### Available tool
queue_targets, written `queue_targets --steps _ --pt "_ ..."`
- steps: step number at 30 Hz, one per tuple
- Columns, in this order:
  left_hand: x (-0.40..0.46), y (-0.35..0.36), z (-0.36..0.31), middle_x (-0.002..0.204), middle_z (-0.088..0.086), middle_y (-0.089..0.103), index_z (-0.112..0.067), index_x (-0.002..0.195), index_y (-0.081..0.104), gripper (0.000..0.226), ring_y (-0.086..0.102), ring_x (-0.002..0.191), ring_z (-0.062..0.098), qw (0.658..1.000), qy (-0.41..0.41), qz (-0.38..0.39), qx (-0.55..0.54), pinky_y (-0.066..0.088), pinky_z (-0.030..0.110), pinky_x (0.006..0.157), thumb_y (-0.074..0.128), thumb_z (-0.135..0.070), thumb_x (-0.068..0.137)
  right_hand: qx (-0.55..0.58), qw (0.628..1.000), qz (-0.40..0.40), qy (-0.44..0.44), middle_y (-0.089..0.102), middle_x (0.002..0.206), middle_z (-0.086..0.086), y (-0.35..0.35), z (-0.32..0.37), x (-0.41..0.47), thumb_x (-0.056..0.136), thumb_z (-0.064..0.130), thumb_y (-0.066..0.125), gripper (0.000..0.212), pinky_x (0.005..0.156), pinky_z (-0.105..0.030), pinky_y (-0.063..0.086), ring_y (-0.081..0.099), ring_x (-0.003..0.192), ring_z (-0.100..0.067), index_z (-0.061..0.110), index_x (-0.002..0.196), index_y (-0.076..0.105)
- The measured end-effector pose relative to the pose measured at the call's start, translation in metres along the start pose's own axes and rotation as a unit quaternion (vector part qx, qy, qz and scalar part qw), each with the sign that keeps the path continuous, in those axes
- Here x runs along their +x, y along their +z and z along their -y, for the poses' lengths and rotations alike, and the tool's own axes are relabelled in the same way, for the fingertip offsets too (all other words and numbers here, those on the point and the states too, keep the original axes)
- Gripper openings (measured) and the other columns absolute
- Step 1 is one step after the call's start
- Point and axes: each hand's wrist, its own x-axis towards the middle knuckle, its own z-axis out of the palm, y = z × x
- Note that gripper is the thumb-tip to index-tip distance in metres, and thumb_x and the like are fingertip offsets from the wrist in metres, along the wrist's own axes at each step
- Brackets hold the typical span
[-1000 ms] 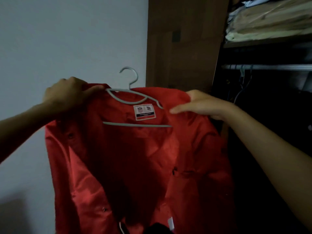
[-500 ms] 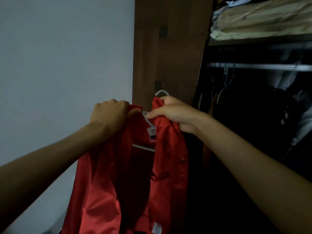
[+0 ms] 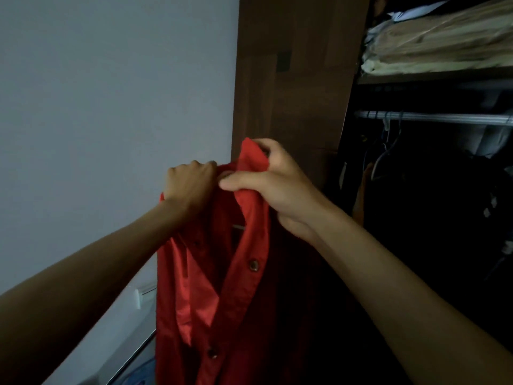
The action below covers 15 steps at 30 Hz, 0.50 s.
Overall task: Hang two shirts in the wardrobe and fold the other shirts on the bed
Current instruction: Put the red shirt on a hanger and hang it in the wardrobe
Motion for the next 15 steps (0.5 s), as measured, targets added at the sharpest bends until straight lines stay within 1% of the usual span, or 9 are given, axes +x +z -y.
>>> queue_targets --steps 2,4,5,6,7,9,11,13,15 --pt "0.006 -0.008 0.022 0.113 0.022 0.068 -0.013 0.107 0.064 0.058 0.064 0.106 0.043 0.999 -0.037 -0.008 -0.031 0.047 0.045 0.082 0.039 -0.064 0.097 -0.048 0.998 0.022 -0.023 0.067 0.093 -0.005 -0.022 0.004 -0.008 0.067 -0.009 0.081 0.063 0.079 -0.033 0.057 0.066 0.08 -0.015 0.019 0.119 0.057" --pt "0.008 -0.01 0.044 0.111 0.019 0.068 -0.016 0.095 0.063 0.062 0.063 0.106 0.042 0.992 -0.072 0.015 -0.098 0.046 0.046 0.08 0.041 -0.073 0.091 -0.098 0.991 0.076 -0.04 0.07 0.084 -0.003 -0.043 0.012 -0.013 0.069 -0.007 0.08 0.036 0.072 -0.025 0.057 0.066 0.075 -0.012 0.015 0.094 0.068" --pt "0.008 -0.01 0.053 0.108 0.016 0.068 -0.017 0.088 0.061 0.06 0.063 0.104 0.039 0.986 -0.087 0.034 -0.139 0.045 0.044 0.079 0.045 -0.074 0.089 -0.108 0.988 0.111 -0.027 0.07 0.077 0.0 -0.052 0.016 -0.013 0.07 -0.006 0.08 0.026 0.065 -0.02 0.055 0.067 0.069 -0.009 0.014 0.083 0.069" --pt "0.01 -0.01 0.059 0.103 0.014 0.068 -0.017 0.083 0.058 0.058 0.063 0.099 0.037 0.976 -0.099 0.051 -0.185 0.046 0.042 0.078 0.049 -0.074 0.087 -0.104 0.983 0.15 0.002 0.071 0.073 -0.001 -0.057 0.02 -0.013 0.07 -0.004 0.081 0.021 0.06 -0.018 0.054 0.067 0.066 -0.009 0.012 0.079 0.07" --pt "0.012 -0.009 0.064 0.098 0.013 0.069 -0.015 0.08 0.059 0.056 0.064 0.093 0.034 0.965 -0.109 0.06 -0.231 0.049 0.041 0.076 0.055 -0.071 0.086 -0.102 0.974 0.201 0.036 0.073 0.075 -0.005 -0.06 0.023 -0.014 0.069 -0.003 0.081 0.02 0.06 -0.019 0.056 0.07 0.066 -0.012 0.011 0.081 0.072" --pt "0.018 -0.009 0.069 0.087 0.014 0.071 -0.01 0.079 0.064 0.052 0.067 0.081 0.032 0.944 -0.118 0.066 -0.3 0.052 0.039 0.072 0.066 -0.062 0.085 -0.138 0.936 0.315 0.076 0.076 0.094 -0.015 -0.061 0.026 -0.016 0.066 -0.007 0.08 0.036 0.071 -0.025 0.059 0.074 0.081 -0.023 0.011 0.098 0.075" --pt "0.023 -0.013 0.07 0.076 0.013 0.069 -0.004 0.078 0.068 0.053 0.063 0.065 0.027 0.931 -0.122 0.077 -0.334 0.048 0.033 0.06 0.071 -0.056 0.084 -0.192 0.893 0.399 0.083 0.074 0.109 -0.017 -0.051 0.022 -0.016 0.07 -0.02 0.074 0.057 0.077 -0.027 0.059 0.074 0.094 -0.028 0.011 0.118 0.07" --pt "0.025 -0.018 0.069 0.07 0.011 0.064 0.0 0.079 0.07 0.055 0.054 0.055 0.021 0.926 -0.12 0.094 -0.345 0.041 0.028 0.052 0.073 -0.055 0.083 -0.246 0.867 0.427 0.069 0.074 0.109 -0.019 -0.036 0.014 -0.014 0.073 -0.026 0.065 0.069 0.073 -0.032 0.055 0.073 0.09 -0.035 0.016 0.128 0.065" --pt "0.024 -0.02 0.069 0.068 0.01 0.062 0.001 0.079 0.07 0.056 0.05 0.051 0.017 0.925 -0.116 0.103 -0.346 0.038 0.027 0.049 0.073 -0.055 0.083 -0.27 0.852 0.444 0.059 0.07 0.11 -0.027 -0.024 0.001 -0.01 0.073 -0.027 0.055 0.078 0.07 -0.044 0.044 0.066 0.091 -0.054 0.022 0.132 0.061"
